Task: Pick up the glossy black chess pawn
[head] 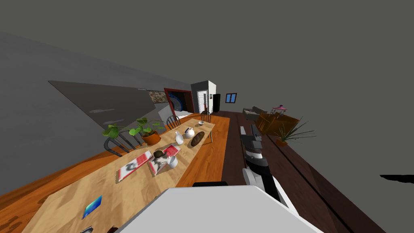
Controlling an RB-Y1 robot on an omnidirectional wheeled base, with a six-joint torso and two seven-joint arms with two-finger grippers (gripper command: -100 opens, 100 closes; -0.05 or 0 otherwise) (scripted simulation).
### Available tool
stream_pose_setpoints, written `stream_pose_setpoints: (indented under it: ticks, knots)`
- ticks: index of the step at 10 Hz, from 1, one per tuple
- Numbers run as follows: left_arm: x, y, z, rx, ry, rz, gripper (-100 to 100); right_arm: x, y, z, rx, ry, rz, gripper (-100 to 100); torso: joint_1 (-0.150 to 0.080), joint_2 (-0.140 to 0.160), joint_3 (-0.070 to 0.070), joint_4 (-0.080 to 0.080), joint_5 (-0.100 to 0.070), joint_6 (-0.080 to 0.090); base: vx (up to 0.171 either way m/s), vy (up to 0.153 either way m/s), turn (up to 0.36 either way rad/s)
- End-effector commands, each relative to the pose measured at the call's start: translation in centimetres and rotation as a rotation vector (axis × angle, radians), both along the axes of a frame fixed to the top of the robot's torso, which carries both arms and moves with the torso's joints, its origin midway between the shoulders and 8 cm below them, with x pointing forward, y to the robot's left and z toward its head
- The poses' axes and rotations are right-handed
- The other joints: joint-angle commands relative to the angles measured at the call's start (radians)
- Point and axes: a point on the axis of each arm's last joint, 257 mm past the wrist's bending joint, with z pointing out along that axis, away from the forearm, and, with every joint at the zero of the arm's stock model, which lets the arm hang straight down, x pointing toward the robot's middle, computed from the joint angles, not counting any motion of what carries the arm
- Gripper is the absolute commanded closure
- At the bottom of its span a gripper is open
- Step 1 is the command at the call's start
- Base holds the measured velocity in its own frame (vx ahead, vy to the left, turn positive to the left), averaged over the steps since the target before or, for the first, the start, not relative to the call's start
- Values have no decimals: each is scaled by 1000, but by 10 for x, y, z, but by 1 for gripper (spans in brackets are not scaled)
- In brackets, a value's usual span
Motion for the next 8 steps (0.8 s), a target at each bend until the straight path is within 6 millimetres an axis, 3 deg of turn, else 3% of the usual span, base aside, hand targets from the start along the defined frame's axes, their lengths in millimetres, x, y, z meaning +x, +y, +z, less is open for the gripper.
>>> stream_pose_setpoints:
  ticks: [1,2,3,4,7,8]
  knots:
    - [0,0,0,0,0,0,100,0,0,0,0,0,0,0,0,0,0,0,0,0,0,0,0]
    - [0,0,0,0,0,0,100,0,0,0,0,0,0,0,0,0,0,0,0,0,0,0,0]
    - [0,0,0,0,0,0,0,0,0,0,0,0,0,0,0,1,0,0,0,0,0,0,0]
    - [-1,8,5,1,-2,8,100,0,0,0,0,0,0,0,0,1,0,0,0,0,-68,-58,-55]
    - [0,11,8,2,-4,10,100,0,0,0,0,0,0,0,-8,6,3,1,-1,-1,-62,-87,-20]
    - [0,10,7,0,-2,11,0,0,0,0,0,0,0,0,-4,4,2,1,-1,-1,-6,-10,4]
